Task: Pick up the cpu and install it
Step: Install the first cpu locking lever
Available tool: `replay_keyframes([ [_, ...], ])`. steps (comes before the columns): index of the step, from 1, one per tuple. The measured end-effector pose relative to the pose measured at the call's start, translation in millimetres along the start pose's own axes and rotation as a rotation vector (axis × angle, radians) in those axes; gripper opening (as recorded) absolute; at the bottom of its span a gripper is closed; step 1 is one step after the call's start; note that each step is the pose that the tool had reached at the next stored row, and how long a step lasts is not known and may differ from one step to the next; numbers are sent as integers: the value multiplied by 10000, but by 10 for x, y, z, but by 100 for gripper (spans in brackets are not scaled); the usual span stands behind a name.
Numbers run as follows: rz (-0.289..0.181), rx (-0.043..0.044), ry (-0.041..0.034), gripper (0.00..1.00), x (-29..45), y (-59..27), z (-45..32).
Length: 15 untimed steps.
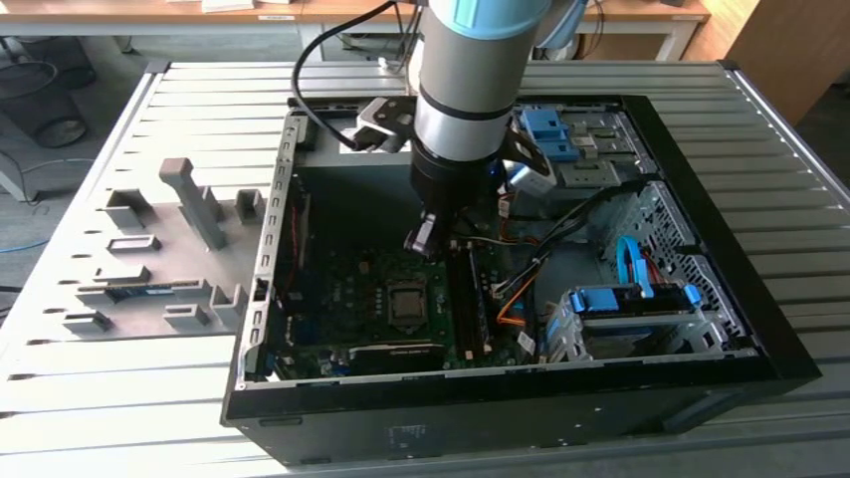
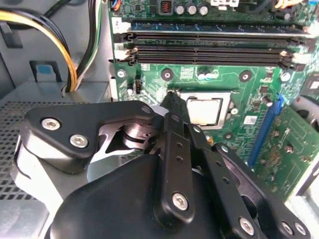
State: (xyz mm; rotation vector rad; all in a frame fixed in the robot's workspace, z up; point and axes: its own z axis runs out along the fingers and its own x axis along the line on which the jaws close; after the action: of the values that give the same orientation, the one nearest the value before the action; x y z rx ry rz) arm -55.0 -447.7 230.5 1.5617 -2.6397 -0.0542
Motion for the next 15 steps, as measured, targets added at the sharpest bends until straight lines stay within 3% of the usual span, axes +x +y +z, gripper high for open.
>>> replay_keyframes([
  [15, -1608, 73, 110, 10, 39, 27, 35],
])
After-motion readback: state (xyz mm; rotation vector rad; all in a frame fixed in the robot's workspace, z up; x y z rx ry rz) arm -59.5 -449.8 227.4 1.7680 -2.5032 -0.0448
